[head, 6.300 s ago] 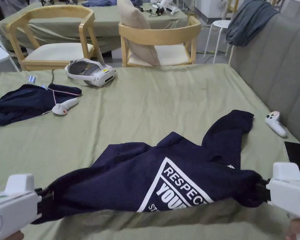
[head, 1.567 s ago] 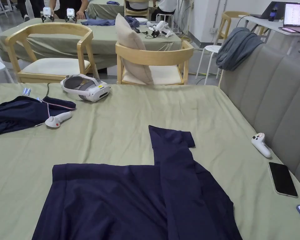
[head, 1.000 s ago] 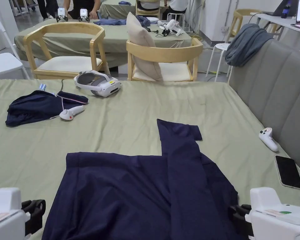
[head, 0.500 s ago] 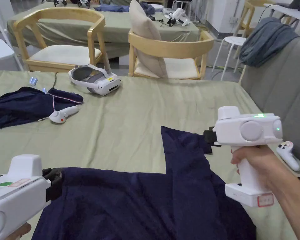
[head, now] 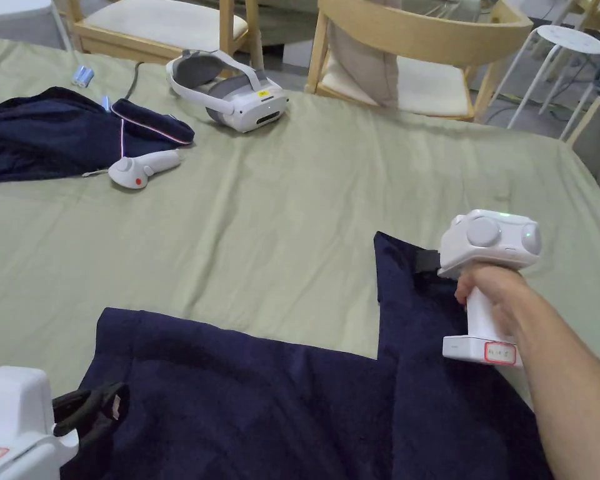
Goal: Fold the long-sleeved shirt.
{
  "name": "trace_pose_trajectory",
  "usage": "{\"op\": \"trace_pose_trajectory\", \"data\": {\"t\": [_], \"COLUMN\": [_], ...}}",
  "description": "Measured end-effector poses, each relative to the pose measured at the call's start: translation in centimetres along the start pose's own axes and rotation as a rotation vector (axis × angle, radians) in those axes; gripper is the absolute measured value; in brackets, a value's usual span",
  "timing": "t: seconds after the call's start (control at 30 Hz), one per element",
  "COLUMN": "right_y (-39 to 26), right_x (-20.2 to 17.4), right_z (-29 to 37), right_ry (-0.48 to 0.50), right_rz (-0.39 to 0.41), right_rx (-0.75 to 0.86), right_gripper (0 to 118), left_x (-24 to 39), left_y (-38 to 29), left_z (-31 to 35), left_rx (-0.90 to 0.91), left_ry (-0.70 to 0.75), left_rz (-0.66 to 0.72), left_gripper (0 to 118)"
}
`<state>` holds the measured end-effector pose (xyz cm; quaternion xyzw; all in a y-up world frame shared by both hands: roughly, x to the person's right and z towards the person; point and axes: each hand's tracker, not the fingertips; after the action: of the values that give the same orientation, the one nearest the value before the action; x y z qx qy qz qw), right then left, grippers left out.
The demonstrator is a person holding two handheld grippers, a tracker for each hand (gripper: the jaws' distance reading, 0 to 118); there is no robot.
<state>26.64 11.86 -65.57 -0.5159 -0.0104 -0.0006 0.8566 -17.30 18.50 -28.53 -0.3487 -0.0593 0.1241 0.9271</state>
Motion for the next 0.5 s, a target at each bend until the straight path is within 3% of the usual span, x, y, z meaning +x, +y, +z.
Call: {"op": "trace_pose_trajectory", "data": {"t": [0.03, 0.1, 0.2, 0.27, 0.4, 0.5], "right_y": [-0.1, -1.1, -2.4, -1.3, -6.6, -12.5], "right_x": [-0.3, -1.3, -0.8, 0.0, 1.2, 2.3], "right_z": [0.8, 3.7, 9.5, 13.2, 24.8, 31.3], "right_ry": [0.044, -0.030, 0.102, 0.072, 0.093, 0.132], "right_rz": [0.029, 0.045, -0.037, 0.020, 0.133, 0.128], "right_rx": [0.034, 0.090, 0.146, 0.225, 0.377, 0.433], "right_gripper": [2, 2, 2, 2, 2, 2], "left_x": [0.1, 0.4, 1.2, 1.5, 2.0, 2.5], "left_y": [-0.1, -0.1, 0.3, 0.6, 0.5, 0.0], "left_z": [0.2, 0.6, 2.0, 3.2, 6.4, 8.2], "left_rx": [-0.005, -0.005, 0.027, 0.044, 0.101, 0.113], "left_ry": [-0.003, -0.014, -0.013, -0.013, -0.040, -0.055], "left_rz": [0.001, 0.001, -0.031, -0.040, -0.026, -0.036], "left_gripper": [4, 4, 4, 4, 4, 4]}}
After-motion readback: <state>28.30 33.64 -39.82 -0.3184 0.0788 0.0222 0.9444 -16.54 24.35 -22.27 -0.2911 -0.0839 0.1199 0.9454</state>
